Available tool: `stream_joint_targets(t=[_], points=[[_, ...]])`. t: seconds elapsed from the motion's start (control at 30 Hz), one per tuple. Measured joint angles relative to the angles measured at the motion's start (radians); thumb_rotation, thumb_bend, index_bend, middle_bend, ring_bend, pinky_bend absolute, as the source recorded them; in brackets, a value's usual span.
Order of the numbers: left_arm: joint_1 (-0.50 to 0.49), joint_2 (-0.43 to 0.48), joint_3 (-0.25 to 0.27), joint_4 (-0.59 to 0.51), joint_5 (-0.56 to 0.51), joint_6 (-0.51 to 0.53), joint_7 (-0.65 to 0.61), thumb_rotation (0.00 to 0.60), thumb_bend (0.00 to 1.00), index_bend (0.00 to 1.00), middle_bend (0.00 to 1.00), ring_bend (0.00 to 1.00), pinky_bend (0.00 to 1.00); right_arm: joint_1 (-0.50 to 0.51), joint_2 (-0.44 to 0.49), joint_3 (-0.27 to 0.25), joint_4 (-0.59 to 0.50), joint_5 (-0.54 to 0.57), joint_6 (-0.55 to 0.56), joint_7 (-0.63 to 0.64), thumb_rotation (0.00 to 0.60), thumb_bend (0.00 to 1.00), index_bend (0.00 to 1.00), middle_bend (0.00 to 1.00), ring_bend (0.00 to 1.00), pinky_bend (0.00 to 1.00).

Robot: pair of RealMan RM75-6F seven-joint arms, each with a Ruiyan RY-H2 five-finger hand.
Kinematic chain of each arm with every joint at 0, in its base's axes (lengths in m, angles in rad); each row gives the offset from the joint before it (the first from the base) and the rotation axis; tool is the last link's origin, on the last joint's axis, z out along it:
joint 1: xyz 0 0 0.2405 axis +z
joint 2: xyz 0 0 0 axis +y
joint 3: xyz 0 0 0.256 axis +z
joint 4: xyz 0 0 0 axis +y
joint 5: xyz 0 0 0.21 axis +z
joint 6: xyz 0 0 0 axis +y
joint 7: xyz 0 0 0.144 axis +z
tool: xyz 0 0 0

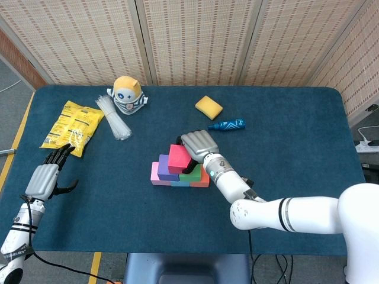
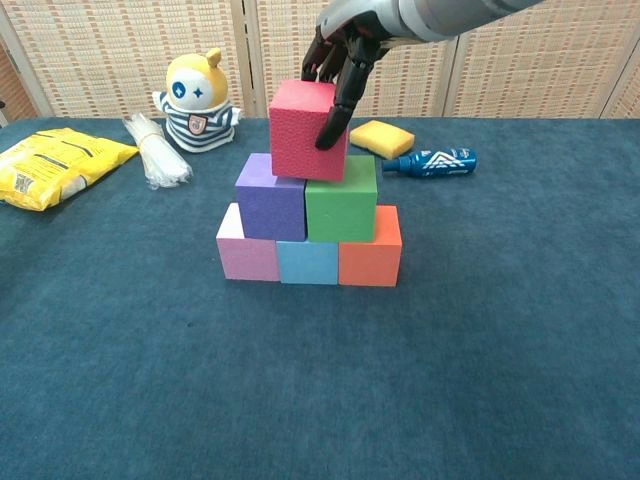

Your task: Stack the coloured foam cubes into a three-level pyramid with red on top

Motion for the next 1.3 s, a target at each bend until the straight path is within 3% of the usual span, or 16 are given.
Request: stream_joint_targets(t=[1.3], points=[[0.001, -0.010, 0.005, 0.024, 0.010, -0.003, -0.031, 0.600, 0.33, 0.06, 0.00, 0.00, 0.11, 0.004, -0.052, 0.043, 0.000, 0.073, 0.068, -0.114, 0.600, 0.25, 0.52, 0.46, 0.33, 0.31]])
